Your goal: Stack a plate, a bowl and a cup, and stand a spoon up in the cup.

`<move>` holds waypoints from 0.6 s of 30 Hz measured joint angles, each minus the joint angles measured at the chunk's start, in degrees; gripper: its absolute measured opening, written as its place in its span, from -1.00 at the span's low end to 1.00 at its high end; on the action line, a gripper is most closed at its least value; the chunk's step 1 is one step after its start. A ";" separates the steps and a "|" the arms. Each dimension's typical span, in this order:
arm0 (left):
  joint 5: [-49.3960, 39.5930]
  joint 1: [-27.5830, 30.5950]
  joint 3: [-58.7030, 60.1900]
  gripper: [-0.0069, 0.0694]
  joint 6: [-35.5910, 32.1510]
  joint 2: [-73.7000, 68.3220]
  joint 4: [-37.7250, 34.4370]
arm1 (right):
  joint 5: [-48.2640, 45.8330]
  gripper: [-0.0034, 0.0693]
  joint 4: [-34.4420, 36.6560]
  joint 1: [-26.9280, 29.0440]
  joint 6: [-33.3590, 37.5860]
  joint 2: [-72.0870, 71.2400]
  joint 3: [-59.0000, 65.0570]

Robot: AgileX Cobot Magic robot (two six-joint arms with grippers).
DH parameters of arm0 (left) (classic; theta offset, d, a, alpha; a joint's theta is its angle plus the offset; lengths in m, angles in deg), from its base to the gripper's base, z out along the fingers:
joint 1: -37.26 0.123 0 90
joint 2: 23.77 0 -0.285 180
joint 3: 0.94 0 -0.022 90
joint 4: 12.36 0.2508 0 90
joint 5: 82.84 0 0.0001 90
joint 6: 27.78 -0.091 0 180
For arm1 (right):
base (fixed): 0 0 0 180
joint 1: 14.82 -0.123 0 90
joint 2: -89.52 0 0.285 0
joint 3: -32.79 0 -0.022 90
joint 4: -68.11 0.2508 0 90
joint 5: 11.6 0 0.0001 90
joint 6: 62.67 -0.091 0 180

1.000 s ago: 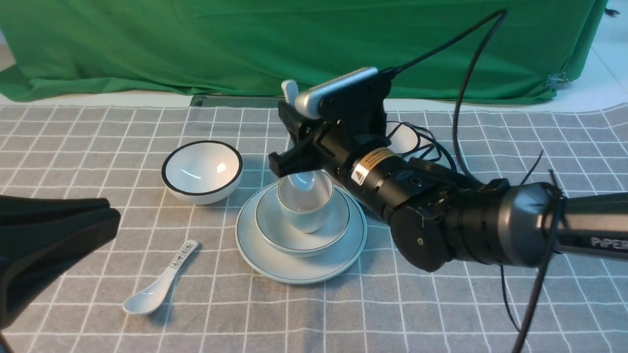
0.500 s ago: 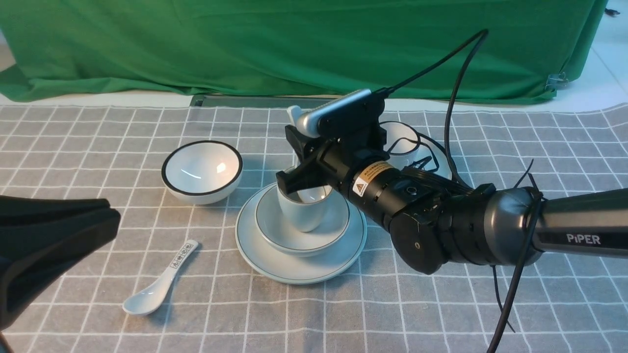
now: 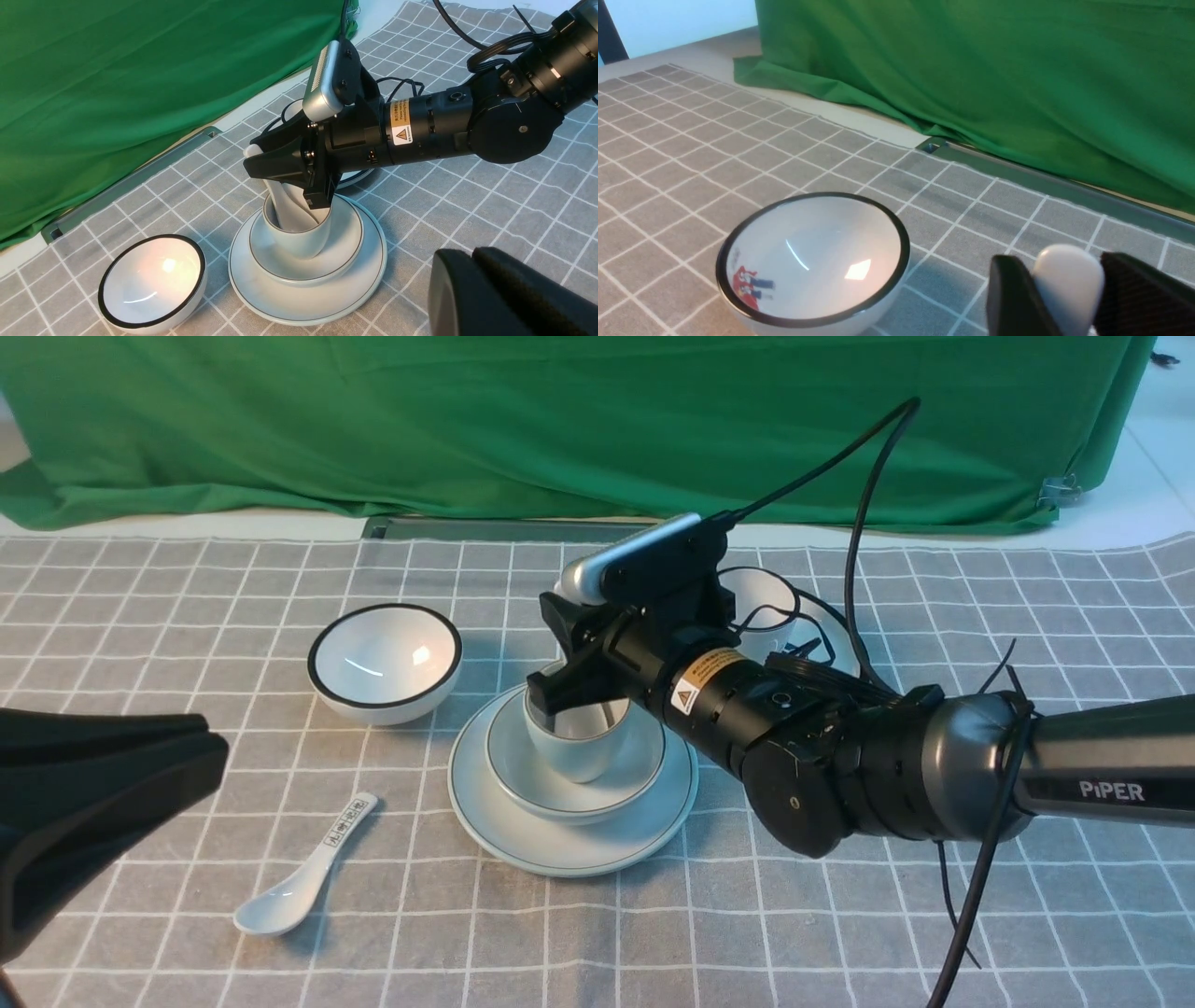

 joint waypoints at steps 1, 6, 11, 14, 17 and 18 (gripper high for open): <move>-0.05 0.00 0.00 -0.79 0.00 0.00 0.15 | -0.57 -0.10 0.00 0.00 0.00 -0.78 0.40; -0.11 0.00 0.00 -0.79 0.00 0.00 2.56 | -11.06 -0.10 -0.32 -0.12 0.00 -10.20 2.84; -0.05 0.00 0.07 -0.79 -0.06 0.39 2.07 | -36.38 -0.10 -0.49 -1.10 0.38 -26.38 4.25; 2.76 0.00 2.62 -0.79 -1.47 3.50 -0.43 | -53.30 -0.10 -0.62 -1.69 0.38 -36.14 5.82; 8.36 0.00 8.66 -0.79 -2.63 9.88 -5.23 | -65.92 -0.19 -0.67 -2.40 -0.97 -45.44 9.11; 10.26 0.00 10.54 -0.79 -2.88 11.81 -6.85 | -67.62 -0.23 -0.67 -2.52 -1.86 -47.61 10.28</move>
